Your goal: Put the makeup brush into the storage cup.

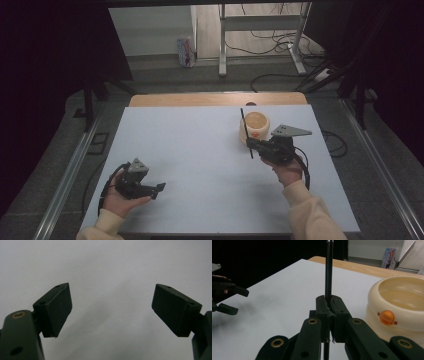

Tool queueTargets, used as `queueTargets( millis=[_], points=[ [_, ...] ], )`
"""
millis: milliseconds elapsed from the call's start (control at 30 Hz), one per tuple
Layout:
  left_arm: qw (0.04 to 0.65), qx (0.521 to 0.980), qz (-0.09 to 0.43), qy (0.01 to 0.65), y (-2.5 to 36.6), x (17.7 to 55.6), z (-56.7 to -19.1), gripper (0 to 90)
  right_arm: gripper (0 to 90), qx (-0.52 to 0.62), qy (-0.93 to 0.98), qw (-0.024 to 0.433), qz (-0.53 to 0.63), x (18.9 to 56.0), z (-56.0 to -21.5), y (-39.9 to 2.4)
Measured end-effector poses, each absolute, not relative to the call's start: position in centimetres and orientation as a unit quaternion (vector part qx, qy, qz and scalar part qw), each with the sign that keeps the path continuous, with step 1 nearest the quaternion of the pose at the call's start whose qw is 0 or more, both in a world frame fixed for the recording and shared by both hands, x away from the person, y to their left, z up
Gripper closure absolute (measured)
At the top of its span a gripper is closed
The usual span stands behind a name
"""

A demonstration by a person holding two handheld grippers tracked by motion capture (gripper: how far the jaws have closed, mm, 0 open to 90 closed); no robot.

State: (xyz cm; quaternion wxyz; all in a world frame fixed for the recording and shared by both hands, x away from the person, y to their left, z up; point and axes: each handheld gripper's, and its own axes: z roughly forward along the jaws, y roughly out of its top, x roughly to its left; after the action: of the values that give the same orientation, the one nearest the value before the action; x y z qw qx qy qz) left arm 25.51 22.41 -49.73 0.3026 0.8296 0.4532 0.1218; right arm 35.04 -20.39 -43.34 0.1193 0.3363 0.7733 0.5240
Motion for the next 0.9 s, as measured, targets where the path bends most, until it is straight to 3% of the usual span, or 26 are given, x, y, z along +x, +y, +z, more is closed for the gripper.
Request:
queueTargets(
  millis=[900],
  points=[
    [0.309,0.827,0.12,0.454,23.1,25.5,-49.6,17.0,86.0,0.383,0.727,0.123,0.556,37.2,-42.0,-21.9]
  ],
)
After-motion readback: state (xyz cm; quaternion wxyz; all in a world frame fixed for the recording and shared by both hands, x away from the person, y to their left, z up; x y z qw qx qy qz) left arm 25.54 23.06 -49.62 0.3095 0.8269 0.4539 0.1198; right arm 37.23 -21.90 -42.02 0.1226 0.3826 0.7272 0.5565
